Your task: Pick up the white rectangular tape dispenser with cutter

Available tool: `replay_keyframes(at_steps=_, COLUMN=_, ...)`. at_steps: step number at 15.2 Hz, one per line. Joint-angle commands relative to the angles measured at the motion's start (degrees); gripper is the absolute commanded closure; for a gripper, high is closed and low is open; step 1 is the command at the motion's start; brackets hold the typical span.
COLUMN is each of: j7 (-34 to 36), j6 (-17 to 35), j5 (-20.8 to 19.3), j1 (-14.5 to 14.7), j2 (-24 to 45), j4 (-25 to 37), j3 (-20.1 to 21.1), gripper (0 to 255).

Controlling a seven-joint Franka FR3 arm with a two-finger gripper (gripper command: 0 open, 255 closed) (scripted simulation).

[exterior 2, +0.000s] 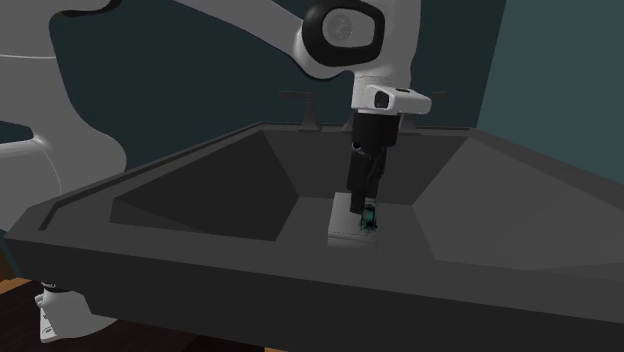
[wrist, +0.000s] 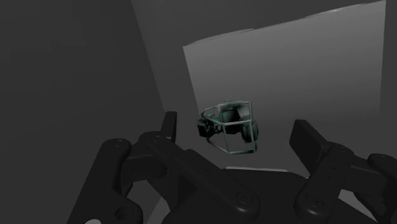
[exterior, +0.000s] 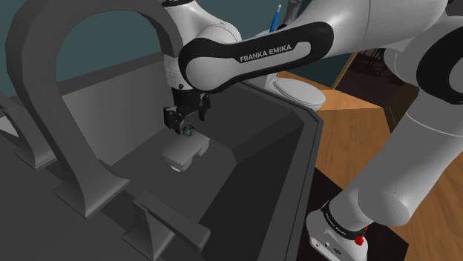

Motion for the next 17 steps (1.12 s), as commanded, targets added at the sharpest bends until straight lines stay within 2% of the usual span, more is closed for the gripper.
replay_keyframes(at_steps=1, j7=0.2, j6=1.2, j5=-0.2, j1=0.0, j2=0.3, j4=-0.9, j3=-0.1, gripper=0)
replay_keyframes(at_steps=2, j7=0.2, j6=1.2, j5=-0.2, j1=0.0, j2=0.3, j4=-0.9, j3=-0.1, gripper=0)
replay_keyframes(at_steps=3, j7=0.2, j6=1.2, j5=-0.2, j1=0.0, j2=0.3, j4=-1.0, j3=-0.1, gripper=255)
replay_keyframes(at_steps=12, j7=0.2, j6=1.2, j5=-0.2, j1=0.0, j2=0.3, j4=-0.9, j3=-0.1, gripper=255)
replay_keyframes(at_steps=17, j7=-0.6, j6=-2.3, j5=0.6, j1=-0.1, j2=-0.9, j4=1.6, j3=0.1, gripper=255)
